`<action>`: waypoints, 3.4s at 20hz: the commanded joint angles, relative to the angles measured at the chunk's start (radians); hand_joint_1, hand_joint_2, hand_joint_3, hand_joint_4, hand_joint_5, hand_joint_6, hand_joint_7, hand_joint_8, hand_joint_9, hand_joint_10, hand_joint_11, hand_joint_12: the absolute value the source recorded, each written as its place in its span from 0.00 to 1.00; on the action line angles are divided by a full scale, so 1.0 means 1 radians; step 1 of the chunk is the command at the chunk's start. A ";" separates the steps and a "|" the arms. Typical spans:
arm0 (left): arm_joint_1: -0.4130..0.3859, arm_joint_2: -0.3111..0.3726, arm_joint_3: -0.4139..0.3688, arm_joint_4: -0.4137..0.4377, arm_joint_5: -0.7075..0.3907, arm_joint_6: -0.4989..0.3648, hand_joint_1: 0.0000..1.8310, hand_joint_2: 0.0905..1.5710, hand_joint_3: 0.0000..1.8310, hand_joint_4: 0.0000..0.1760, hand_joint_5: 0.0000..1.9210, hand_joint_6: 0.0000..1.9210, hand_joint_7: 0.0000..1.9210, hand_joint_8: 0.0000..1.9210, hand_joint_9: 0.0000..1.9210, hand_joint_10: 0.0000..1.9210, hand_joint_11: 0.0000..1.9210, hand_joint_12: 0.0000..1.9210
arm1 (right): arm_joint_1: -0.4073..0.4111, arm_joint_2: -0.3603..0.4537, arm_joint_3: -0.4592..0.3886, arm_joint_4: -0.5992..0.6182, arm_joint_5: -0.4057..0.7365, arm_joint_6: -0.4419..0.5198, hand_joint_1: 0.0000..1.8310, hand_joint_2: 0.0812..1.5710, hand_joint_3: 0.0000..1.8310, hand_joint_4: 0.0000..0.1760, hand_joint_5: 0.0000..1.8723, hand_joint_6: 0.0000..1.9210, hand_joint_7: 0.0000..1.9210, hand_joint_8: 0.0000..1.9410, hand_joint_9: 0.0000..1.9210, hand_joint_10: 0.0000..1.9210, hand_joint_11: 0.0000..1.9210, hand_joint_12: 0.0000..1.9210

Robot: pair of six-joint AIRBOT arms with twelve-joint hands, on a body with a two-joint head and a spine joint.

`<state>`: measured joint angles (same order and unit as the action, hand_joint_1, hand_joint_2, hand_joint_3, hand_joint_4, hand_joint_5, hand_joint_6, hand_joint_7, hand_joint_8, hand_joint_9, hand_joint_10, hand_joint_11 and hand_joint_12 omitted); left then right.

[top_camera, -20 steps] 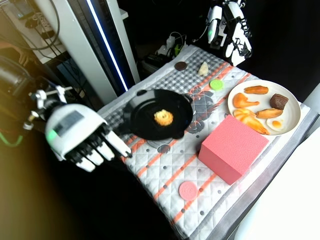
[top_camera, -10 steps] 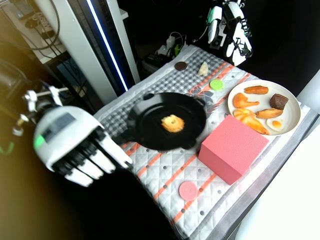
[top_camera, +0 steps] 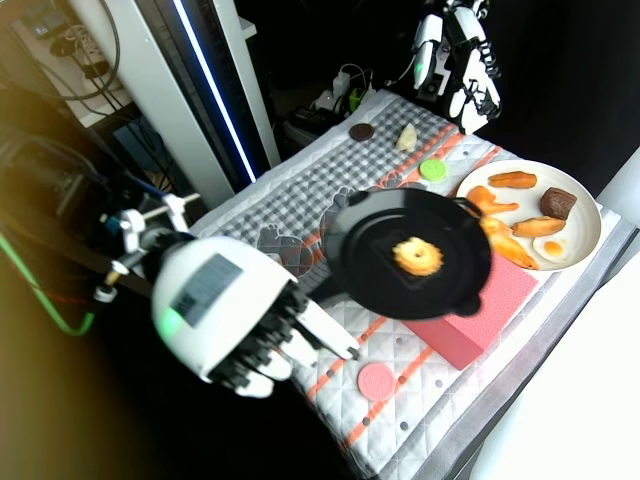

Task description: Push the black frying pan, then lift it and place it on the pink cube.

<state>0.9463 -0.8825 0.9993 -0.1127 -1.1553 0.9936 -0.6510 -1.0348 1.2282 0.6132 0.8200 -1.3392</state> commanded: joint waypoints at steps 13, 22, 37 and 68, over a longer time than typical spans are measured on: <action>-0.012 -0.046 0.046 0.020 -0.135 -0.054 0.38 0.84 0.00 0.00 0.27 0.00 0.21 0.00 0.21 0.00 0.00 0.52 | 0.115 -0.137 0.199 -0.011 -0.054 0.002 0.83 0.78 0.00 0.00 0.68 1.00 0.76 1.00 0.84 1.00 0.85 1.00; -0.017 -0.056 0.052 0.024 -0.138 -0.065 0.39 0.84 0.00 0.00 0.28 0.00 0.21 0.00 0.21 0.00 0.00 0.50 | 0.118 -0.165 0.266 0.053 -0.133 0.002 0.77 0.82 0.01 1.00 0.62 1.00 0.72 1.00 0.81 1.00 0.85 1.00; -0.017 -0.062 0.053 0.014 -0.140 -0.071 0.37 0.84 0.00 0.00 0.27 0.00 0.21 0.00 0.21 0.00 0.00 0.55 | 0.038 -0.178 0.203 0.040 -0.141 0.002 0.71 0.82 0.02 0.00 0.53 1.00 0.69 1.00 0.82 1.00 0.84 1.00; -0.003 -0.066 0.046 -0.022 -0.155 -0.071 0.37 0.84 0.00 0.00 0.27 0.00 0.21 0.00 0.21 0.00 0.00 0.58 | 0.005 -0.031 -0.024 -0.034 -0.086 -0.130 0.32 0.77 0.00 0.43 0.00 0.00 0.00 0.00 0.00 0.00 0.00 0.04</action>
<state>0.9489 -0.9455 1.0477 -0.1249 -1.1835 0.9367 -0.6548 -1.0664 1.1938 0.6006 0.6086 -1.4654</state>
